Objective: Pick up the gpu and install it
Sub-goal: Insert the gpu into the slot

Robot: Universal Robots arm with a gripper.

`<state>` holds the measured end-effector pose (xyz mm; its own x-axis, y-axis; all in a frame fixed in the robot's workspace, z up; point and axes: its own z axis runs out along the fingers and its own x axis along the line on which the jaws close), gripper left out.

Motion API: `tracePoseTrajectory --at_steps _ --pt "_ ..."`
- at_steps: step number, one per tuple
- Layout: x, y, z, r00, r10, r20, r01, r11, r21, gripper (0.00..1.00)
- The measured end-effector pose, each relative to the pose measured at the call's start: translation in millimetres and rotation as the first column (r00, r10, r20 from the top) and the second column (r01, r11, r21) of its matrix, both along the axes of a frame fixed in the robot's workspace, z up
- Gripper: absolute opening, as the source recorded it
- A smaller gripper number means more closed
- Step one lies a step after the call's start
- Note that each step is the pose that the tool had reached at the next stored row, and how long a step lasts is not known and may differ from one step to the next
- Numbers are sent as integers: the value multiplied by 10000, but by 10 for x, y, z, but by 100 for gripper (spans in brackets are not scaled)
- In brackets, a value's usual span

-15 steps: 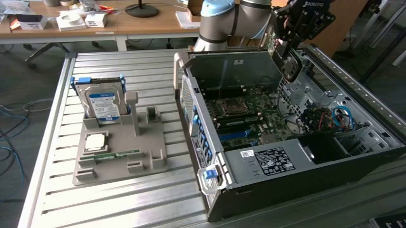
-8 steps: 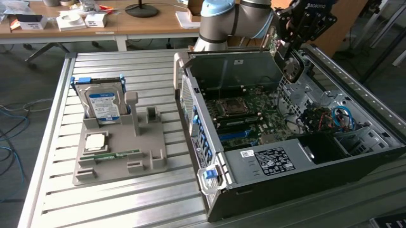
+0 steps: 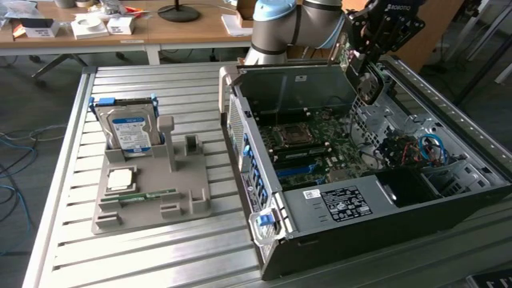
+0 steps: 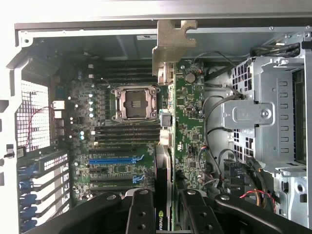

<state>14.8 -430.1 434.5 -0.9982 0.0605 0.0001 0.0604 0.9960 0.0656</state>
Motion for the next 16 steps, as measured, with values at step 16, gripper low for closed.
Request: tracePoseTrajectory --at_steps 16 --pt "-1 0 -1 9763 2165 -7 -2165 9763 -54 26"
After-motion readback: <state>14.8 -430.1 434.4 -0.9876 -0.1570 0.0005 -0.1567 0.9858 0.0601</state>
